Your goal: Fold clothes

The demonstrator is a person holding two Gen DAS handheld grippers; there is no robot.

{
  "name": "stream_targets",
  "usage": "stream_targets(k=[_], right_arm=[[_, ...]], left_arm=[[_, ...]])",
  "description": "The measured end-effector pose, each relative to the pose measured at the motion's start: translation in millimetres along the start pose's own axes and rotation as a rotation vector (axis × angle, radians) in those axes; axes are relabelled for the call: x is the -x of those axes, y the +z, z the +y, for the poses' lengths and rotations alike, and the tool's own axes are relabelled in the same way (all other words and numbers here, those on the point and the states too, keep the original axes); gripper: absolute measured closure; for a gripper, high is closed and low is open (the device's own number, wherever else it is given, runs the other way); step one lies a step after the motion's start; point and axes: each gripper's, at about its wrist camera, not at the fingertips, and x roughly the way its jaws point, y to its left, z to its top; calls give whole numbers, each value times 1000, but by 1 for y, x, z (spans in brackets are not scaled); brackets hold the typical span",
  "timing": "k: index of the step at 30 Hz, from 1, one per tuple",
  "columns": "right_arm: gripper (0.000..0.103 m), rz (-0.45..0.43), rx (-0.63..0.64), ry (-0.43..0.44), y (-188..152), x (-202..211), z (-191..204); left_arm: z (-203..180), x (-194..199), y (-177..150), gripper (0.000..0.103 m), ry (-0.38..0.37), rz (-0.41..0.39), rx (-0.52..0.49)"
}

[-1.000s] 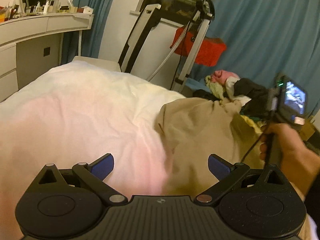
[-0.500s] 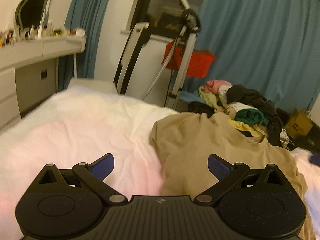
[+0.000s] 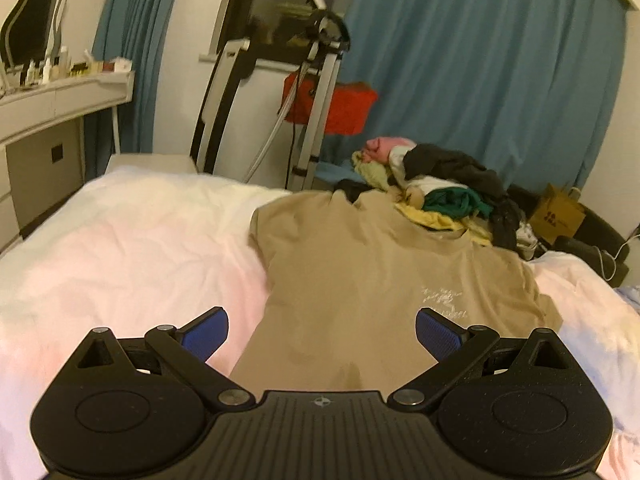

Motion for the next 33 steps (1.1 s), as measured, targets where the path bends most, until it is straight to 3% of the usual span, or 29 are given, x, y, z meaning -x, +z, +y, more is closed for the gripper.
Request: stream_targets(k=[4, 9, 14, 21, 22, 23, 24, 26, 27, 29, 32, 33], right_arm=[[23, 21, -12, -11, -5, -8, -10], [23, 63, -54, -2, -13, -25, -21], [23, 143, -149, 36, -23, -56, -36], [23, 197, -273, 34, -30, -95, -62], [23, 207, -286, 31, -31, -100, -65], [23, 215, -295, 27, -32, -105, -68], [22, 224, -305, 24, -33, -110, -71], [23, 237, -316, 18, -34, -118, -74], [23, 241, -319, 18, -35, -121, -75], [23, 242, -322, 14, -34, -124, -76], [23, 234, -320, 10, -32, -119, -78], [23, 229, -318, 8, -31, -116, -79]], left_arm=[[19, -18, 4, 3, -2, 53, 81], [63, -61, 31, 3, 61, 115, 289], [95, -120, 58, 4, 41, 108, 397], [110, -199, 70, 20, 49, 93, 466], [110, -206, 71, 26, 39, 89, 464], [108, -212, 72, 29, 34, 82, 454], [103, -215, 74, 38, 21, 74, 428], [93, -222, 77, 65, -6, 59, 374], [85, -227, 79, 90, -9, 79, 331], [65, -226, 85, 97, 51, 64, 217], [15, -209, 90, 99, 123, -54, -86], [-5, -204, 87, 99, 101, -74, -186]])
